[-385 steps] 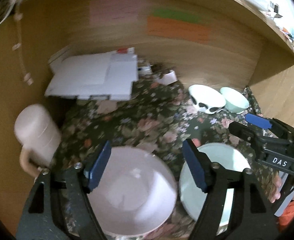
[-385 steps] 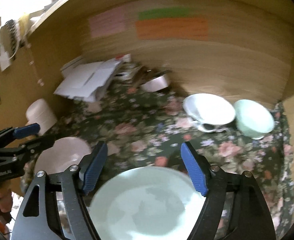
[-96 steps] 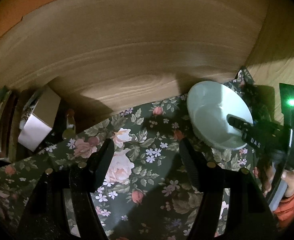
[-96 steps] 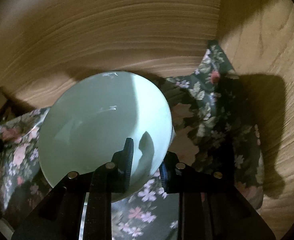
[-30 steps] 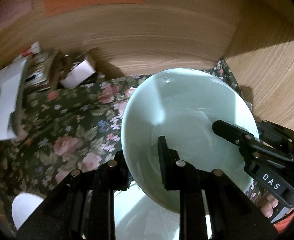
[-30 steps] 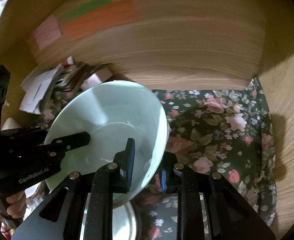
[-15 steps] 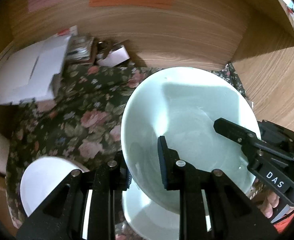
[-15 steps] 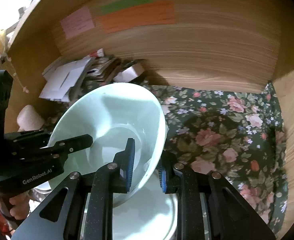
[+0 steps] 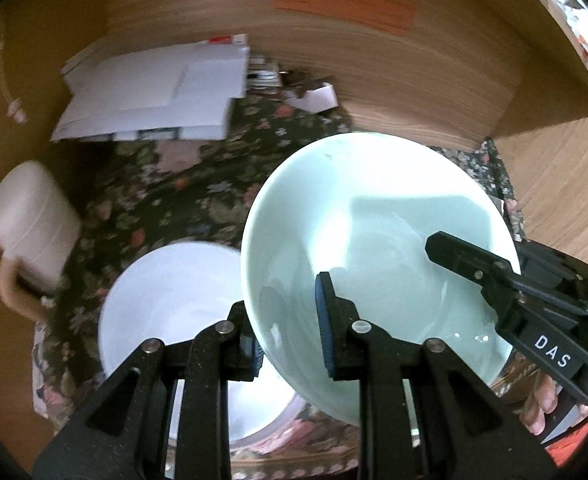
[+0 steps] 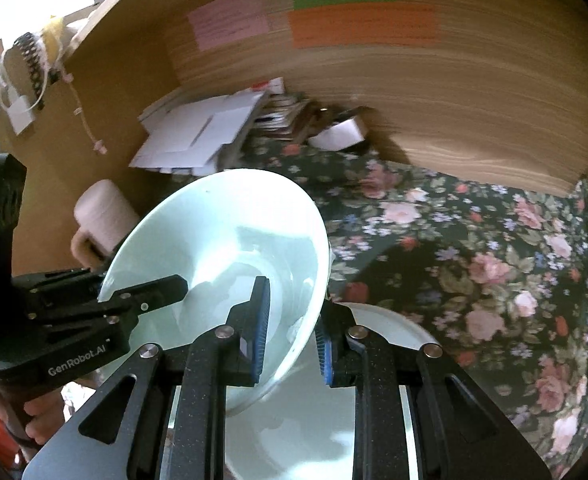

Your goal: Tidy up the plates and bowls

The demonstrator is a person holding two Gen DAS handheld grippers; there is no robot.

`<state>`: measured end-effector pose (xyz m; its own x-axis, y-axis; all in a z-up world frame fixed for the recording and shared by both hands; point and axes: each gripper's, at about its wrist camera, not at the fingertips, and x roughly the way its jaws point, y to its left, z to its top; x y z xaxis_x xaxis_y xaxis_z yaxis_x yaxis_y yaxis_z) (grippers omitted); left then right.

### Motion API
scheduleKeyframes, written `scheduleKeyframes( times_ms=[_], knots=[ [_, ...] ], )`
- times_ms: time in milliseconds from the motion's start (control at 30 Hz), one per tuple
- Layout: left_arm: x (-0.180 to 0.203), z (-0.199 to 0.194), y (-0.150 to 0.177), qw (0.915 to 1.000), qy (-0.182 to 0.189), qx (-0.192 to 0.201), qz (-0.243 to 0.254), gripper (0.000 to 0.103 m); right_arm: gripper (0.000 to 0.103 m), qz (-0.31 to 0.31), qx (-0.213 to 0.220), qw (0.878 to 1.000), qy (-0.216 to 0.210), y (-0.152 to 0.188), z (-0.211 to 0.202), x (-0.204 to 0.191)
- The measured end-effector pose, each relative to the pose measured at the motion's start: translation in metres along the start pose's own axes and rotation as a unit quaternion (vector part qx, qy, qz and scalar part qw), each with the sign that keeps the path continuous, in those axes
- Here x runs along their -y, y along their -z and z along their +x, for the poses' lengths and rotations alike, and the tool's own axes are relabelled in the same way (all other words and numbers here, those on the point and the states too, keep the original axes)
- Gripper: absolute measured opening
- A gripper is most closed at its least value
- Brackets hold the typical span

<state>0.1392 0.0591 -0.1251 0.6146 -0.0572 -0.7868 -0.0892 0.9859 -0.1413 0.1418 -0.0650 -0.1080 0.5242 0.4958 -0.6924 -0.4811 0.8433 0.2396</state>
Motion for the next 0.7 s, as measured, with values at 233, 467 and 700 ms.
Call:
scheduleKeyframes(
  times_ms=[233, 467, 700],
  knots=[
    [-0.034, -0.017, 0.023, 0.9995, -0.024, 0.006, -0.018, 0.022, 0.019, -0.020, -0.007, 0.999, -0.027, 0.000, 0.012, -0.035],
    [-0.065, -0.023, 0.043, 0.9982, -0.042, 0.000, -0.043, 0.022, 0.019, -0.041, -0.026, 0.998, -0.047, 0.006, 0.030, -0.064],
    [-0.081, -0.016, 0.056, 0.9970, -0.045, -0.009, -0.062, 0.022, 0.019, -0.043, -0.047, 0.996, -0.057, 0.013, 0.052, -0.076]
  ],
)
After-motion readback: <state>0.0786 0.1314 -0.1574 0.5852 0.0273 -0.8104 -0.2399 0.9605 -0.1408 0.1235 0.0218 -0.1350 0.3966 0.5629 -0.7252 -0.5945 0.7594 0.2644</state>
